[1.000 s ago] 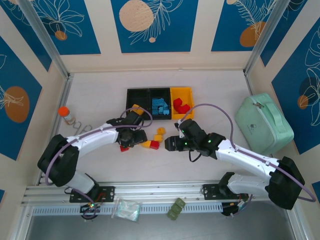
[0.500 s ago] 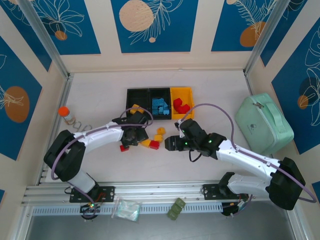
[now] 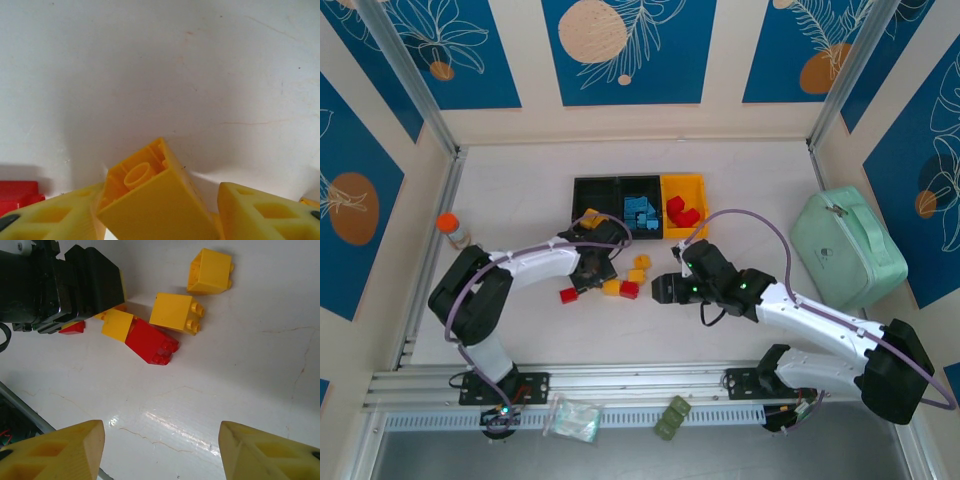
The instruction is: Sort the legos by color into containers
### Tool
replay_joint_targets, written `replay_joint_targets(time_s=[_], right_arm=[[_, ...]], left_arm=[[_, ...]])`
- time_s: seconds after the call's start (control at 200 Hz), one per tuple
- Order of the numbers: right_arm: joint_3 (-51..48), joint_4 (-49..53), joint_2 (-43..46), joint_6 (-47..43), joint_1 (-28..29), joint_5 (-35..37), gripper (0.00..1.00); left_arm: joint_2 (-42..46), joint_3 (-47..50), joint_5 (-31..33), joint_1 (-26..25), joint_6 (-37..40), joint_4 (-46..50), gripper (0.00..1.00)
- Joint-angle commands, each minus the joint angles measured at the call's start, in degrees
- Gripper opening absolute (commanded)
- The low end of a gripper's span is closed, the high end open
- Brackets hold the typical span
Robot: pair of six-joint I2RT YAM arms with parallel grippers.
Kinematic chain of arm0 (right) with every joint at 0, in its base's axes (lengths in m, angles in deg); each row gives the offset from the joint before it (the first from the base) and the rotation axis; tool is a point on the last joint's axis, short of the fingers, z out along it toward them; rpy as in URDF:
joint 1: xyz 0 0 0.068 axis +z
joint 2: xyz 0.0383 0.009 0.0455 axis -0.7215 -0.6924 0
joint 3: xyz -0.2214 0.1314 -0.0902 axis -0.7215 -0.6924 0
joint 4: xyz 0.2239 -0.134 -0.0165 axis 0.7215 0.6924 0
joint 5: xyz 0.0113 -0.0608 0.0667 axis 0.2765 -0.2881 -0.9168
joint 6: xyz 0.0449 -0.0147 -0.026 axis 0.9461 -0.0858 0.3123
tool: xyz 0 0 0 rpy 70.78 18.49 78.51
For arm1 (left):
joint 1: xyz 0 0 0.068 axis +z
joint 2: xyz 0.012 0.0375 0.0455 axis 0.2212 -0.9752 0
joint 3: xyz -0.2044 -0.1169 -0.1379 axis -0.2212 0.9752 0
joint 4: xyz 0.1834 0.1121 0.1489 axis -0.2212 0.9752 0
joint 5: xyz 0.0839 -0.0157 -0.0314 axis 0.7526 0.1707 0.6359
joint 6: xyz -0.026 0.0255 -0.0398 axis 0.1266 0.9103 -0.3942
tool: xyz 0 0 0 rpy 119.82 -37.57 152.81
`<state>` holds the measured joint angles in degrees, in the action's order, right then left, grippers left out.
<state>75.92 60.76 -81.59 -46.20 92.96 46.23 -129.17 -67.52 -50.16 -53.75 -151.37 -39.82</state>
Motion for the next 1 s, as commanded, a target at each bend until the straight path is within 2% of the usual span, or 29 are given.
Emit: replay_joint_targets(time_s=[0.0, 0.17, 0.275, 0.63, 0.995], right_arm=[[-0.7, 0.0, 0.9, 0.7, -0.3, 0.1, 0.62], [-0.7, -0.2, 0.9, 0.9, -0.3, 0.0, 0.62], [-0.7, -0.4, 0.8, 0.9, -0.1, -0.3, 0.62], [1.0, -1.4, -0.3, 0.1, 0.9, -0.6, 0.62], [1.0, -1.4, -0.7, 0.3, 1.3, -0.1, 0.62]], left_arm=[[-0.6, -1.5, 1.2, -0.3, -0.5, 0.5, 0.50], [0.0, -1.8, 0.7, 0.0, 0.6, 0.8, 0.32], [1.3, -2.2, 0.8, 0.2, 1.8, 1.2, 0.24], [6.9, -7.1, 2.4, 2.5, 10.1, 4.8, 0.22], [-1.5, -23.2, 3.5, 9.7, 20.8, 10.1, 0.24]])
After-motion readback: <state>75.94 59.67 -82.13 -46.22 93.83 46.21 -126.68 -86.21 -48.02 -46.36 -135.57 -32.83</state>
